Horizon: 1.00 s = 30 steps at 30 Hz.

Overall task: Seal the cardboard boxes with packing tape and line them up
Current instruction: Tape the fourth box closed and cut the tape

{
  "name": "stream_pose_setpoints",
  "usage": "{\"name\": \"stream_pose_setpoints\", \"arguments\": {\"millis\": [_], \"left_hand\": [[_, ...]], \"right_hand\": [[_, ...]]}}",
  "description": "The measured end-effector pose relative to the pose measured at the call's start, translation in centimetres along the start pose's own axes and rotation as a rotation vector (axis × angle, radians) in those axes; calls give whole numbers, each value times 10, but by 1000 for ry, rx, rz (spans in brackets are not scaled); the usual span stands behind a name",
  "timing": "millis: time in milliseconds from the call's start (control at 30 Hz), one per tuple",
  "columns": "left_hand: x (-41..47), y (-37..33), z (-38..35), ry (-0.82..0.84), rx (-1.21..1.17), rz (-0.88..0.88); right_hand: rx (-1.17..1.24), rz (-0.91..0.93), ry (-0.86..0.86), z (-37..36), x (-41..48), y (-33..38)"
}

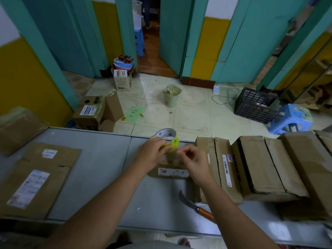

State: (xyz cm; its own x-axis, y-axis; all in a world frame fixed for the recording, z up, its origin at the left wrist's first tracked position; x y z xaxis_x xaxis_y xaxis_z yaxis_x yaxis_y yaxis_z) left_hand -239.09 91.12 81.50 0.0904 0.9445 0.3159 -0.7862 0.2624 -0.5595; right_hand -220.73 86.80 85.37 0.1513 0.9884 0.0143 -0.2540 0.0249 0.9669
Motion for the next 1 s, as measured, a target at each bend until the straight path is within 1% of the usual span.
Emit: {"name": "stream_pose_setpoints", "arguments": {"millis": [133,200,267,333,400,533,600,667,700,767,833,933,1000], "left_hand": [[10,8,7,217,19,-96],[10,14,10,276,0,-134],[11,18,14,289,-39,-173],[13,20,19,273,-75,-203],[17,19,25,220,-64,-231],[26,14,36,66,22,-256],[30,14,42,20,26,-172],[36,18,46,30,99,-34],[39,19,48,37,165,3],[44,16,52,40,243,10],[45,13,56,50,172,-9],[45,18,60,149,-153,2],[44,21,63,219,-350,23]], "right_hand": [[53,-32,-50,0,2,3],[85,-64,-87,2,4,0],[122,-101,-116,4,6,-2],[172,-142,-143,4,8,-6],[200,-167,-148,4,9,-7],[201,-166,-84,6,6,-9],[190,-161,-62,6,3,-11],[204,-176,-53,6,3,-16],[226,-195,-58,6,3,-19],[292,-252,-88,8,7,-26],[356,-305,-105,8,12,-30],[347,-338,-114,9,19,-35],[384,-400,-142,10,22,-40]]}}
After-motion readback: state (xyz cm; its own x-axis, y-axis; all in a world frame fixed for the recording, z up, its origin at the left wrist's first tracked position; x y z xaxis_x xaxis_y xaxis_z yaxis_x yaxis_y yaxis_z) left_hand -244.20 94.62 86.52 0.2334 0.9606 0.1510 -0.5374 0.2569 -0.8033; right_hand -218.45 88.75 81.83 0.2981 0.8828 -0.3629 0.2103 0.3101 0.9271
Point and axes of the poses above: each hand's wrist, its own x-axis towards the middle knuckle, its own z-axis out of the back of the hand, y = z × x, the point moved 4 cm from there along x, towards the middle knuckle, and after that the axes turned 10 degrees about -y, right-handed, at the moved point
